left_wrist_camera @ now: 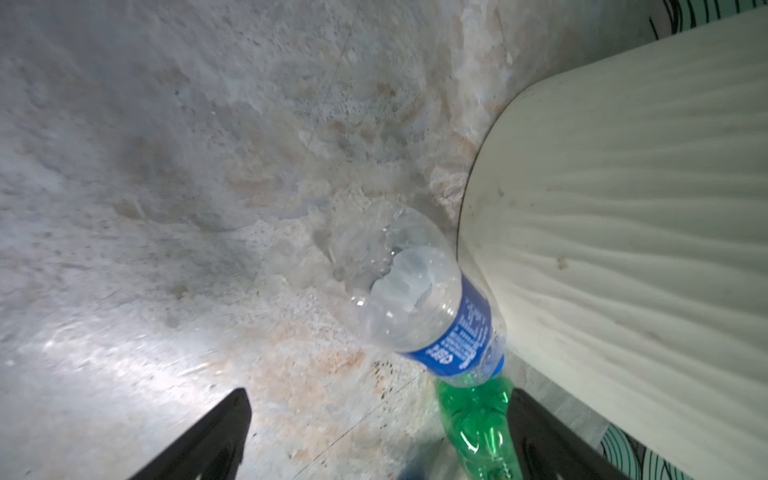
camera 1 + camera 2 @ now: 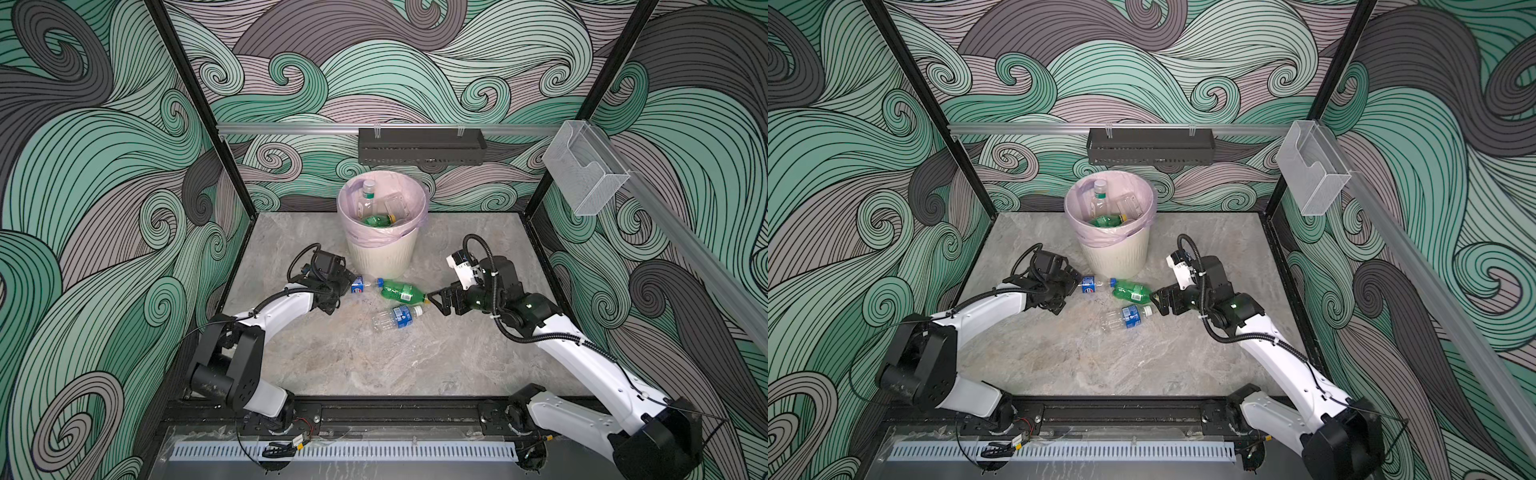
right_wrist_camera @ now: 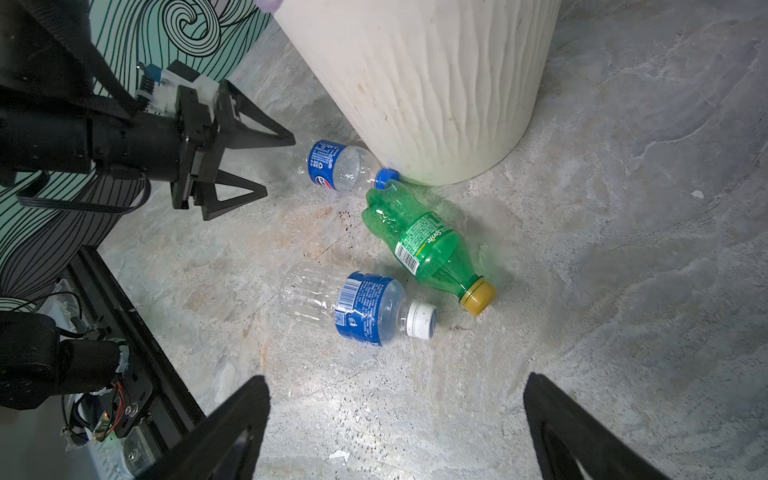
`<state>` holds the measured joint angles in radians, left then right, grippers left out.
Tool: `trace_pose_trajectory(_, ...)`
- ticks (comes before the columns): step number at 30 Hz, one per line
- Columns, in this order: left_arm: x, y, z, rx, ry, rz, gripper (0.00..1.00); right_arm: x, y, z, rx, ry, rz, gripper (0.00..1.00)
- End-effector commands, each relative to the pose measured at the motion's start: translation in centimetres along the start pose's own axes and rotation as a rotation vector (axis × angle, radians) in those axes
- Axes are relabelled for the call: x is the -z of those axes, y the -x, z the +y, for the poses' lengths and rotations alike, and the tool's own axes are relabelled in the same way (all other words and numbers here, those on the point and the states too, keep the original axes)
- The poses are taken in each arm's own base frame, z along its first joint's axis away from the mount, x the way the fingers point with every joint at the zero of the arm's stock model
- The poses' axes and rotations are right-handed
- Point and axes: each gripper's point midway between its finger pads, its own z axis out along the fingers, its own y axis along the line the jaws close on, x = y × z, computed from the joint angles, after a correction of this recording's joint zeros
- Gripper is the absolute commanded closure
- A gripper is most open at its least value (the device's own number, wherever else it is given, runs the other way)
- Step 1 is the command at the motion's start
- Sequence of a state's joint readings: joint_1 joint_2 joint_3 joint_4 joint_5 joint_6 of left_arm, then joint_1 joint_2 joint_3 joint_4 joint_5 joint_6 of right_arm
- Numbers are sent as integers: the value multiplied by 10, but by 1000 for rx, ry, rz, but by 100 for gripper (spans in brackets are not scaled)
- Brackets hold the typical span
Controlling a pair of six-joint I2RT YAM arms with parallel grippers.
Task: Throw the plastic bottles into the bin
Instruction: 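Lower the left gripper onto the blue-labelled bottle by the bin and close it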
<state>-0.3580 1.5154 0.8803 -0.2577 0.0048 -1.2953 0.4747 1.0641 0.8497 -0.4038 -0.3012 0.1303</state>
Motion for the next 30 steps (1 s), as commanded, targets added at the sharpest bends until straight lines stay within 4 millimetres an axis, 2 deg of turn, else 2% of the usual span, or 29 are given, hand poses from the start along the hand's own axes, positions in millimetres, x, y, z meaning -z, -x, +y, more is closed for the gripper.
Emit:
trace_pose_trajectory(1, -13, 2, -10, 103, -26, -8, 2, 2, -3, -2, 13, -18, -2, 5)
trace_pose_trajectory(9, -36, 3, -17, 129, -10, 2, 4, 2, -9, -3, 5, -17, 6, 5)
trace_pose_trajectory(15, -51, -2, -7, 147, 32, 20, 6, 1, -11, -3, 1, -16, 8, 5)
trace_pose_trajectory(23, -67, -12, 4, 138, 59, 68, 17, 0, -11, -3, -1, -17, 10, 5)
trace_pose_trajectory(30, -59, -11, 26, 76, 98, 50, 34, 0, -11, -4, 1, -21, 12, 5)
